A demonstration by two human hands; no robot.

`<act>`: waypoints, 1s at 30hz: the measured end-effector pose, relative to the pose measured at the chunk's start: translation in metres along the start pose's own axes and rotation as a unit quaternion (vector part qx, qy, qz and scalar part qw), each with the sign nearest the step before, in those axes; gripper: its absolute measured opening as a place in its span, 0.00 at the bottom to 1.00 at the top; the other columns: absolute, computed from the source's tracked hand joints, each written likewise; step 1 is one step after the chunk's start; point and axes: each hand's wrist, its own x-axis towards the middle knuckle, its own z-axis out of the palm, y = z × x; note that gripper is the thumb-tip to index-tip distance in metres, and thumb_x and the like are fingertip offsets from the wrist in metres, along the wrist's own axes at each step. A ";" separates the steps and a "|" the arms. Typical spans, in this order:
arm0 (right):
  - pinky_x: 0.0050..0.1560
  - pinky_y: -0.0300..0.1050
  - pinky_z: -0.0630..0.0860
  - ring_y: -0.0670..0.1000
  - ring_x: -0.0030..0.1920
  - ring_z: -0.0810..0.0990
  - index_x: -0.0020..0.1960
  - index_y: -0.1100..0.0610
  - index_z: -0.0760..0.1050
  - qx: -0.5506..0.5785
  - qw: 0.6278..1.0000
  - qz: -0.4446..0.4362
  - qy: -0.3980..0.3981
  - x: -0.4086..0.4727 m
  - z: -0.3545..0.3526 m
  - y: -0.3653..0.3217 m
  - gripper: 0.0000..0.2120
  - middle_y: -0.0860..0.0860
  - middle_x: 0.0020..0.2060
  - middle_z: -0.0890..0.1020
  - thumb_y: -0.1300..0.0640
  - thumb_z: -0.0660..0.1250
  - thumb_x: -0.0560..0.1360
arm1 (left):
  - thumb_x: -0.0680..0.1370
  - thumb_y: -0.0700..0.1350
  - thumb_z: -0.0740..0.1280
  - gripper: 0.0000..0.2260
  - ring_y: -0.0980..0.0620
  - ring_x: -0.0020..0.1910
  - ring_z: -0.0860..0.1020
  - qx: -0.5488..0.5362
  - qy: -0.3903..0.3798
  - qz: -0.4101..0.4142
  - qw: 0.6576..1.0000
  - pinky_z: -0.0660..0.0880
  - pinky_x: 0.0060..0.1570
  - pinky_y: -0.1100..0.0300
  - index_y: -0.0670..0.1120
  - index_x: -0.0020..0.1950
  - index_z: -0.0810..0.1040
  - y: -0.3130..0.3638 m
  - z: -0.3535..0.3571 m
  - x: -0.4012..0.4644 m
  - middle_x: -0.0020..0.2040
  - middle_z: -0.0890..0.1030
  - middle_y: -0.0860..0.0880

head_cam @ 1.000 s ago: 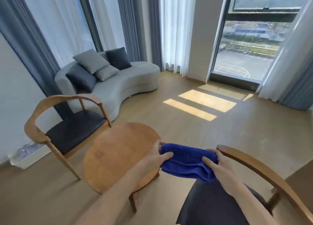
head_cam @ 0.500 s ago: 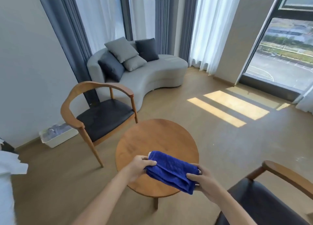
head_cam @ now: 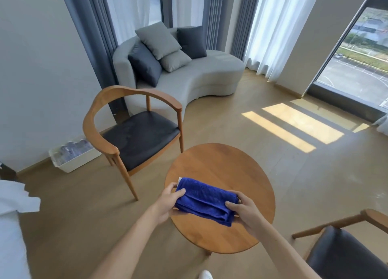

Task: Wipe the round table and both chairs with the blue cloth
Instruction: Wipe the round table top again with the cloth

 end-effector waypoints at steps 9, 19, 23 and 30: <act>0.40 0.52 0.80 0.55 0.43 0.84 0.56 0.58 0.76 0.053 0.997 0.058 0.016 0.089 0.027 0.000 0.13 0.57 0.49 0.83 0.70 0.62 0.76 | 0.76 0.40 0.70 0.18 0.42 0.53 0.82 0.026 0.001 -0.039 0.999 0.81 0.48 0.48 0.44 0.64 0.71 0.044 -0.039 0.077 0.56 0.81 0.39; 0.44 0.54 0.82 0.56 0.46 0.84 0.54 0.61 0.73 0.071 0.988 0.111 0.076 0.151 0.037 -0.009 0.12 0.58 0.49 0.84 0.66 0.69 0.71 | 0.75 0.39 0.68 0.15 0.44 0.49 0.81 0.158 0.056 -0.052 0.985 0.81 0.47 0.49 0.44 0.61 0.73 0.096 -0.027 0.190 0.52 0.81 0.42; 0.43 0.46 0.78 0.51 0.43 0.82 0.52 0.57 0.73 0.022 0.985 0.126 0.117 0.159 0.039 -0.006 0.11 0.55 0.46 0.85 0.59 0.70 0.72 | 0.74 0.41 0.69 0.14 0.46 0.48 0.81 0.284 0.035 -0.030 0.958 0.80 0.51 0.48 0.47 0.59 0.72 0.099 -0.014 0.226 0.49 0.79 0.44; 0.41 0.39 0.75 0.46 0.41 0.81 0.53 0.54 0.76 0.021 0.970 0.141 0.199 0.187 0.056 0.025 0.11 0.49 0.45 0.84 0.62 0.68 0.72 | 0.74 0.44 0.69 0.15 0.55 0.47 0.79 0.399 -0.050 -0.009 0.916 0.79 0.49 0.55 0.51 0.59 0.72 0.089 0.009 0.302 0.50 0.78 0.52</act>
